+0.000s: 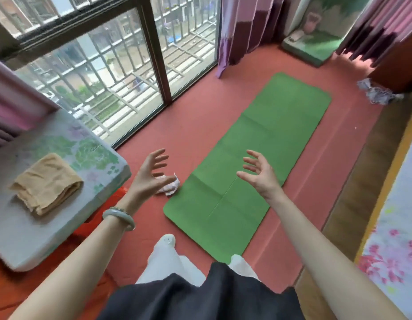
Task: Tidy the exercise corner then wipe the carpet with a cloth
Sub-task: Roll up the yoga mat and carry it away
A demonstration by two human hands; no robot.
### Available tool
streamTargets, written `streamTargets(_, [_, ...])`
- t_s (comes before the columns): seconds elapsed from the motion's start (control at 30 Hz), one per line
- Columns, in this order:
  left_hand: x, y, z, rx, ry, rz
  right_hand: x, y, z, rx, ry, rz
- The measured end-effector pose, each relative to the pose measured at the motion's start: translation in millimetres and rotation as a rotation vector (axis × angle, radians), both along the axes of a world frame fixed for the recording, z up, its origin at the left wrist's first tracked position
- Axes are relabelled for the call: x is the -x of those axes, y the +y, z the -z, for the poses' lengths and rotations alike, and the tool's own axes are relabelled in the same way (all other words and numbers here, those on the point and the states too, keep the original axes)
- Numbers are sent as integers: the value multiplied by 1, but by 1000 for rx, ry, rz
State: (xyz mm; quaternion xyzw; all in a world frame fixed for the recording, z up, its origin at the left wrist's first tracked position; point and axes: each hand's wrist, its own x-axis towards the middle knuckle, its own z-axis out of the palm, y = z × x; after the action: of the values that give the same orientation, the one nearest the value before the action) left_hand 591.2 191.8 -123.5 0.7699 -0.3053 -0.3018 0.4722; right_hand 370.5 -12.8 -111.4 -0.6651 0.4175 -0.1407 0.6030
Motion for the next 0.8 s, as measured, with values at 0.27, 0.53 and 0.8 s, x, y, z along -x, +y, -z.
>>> streamTargets(0.27, [-109,-6,-20,-3,-24,377,-72,59,-7,-9,-13,343])
streamTargets(0.53, [-141,-2,-9,1,41,444,-78,98,-14,-16,18,510])
streamTargets(0.8, [-143,1,0,31,94,441,-90,119,-15,-40,57,511])
